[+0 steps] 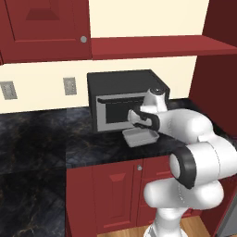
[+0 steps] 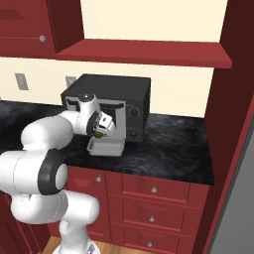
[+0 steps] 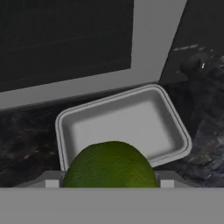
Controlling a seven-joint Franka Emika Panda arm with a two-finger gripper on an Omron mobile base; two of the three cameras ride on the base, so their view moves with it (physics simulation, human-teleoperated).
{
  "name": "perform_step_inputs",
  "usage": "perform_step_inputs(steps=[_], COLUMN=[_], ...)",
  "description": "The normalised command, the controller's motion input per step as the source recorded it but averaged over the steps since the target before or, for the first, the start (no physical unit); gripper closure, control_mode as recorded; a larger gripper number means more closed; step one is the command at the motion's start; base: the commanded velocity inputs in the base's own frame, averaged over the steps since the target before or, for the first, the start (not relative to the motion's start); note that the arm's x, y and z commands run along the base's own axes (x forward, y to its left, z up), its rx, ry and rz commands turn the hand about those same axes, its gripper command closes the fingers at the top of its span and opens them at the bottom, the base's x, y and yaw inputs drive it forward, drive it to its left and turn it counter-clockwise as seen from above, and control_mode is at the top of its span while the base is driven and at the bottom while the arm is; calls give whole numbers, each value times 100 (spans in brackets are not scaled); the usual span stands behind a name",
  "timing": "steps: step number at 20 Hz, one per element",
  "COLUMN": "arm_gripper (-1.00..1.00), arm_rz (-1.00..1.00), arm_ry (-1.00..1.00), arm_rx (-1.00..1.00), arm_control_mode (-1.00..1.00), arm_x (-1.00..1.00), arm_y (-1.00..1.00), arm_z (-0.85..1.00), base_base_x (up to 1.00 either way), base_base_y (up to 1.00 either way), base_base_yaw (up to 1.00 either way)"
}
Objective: Take the corn and lime out of the freezer and place them in the tupperware container on the counter. Then put the tupperware containing the vegetables back in the freezer.
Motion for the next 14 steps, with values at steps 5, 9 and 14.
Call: perform_step_inputs(steps=[5,9,14], arm_gripper=[100,100,100], arm_rz=[0,1,2], arm_ry=[0,0,0], arm_rx=[0,0,0], arm_control_mode=[-100,-100,-100], arm_x=[43,30,5], arm_y=[8,6,12], arm_z=[-53,-47,-49], base_base_x=[0,0,0], base_base_y=[0,0,0], base_base_yaw=[0,0,0])
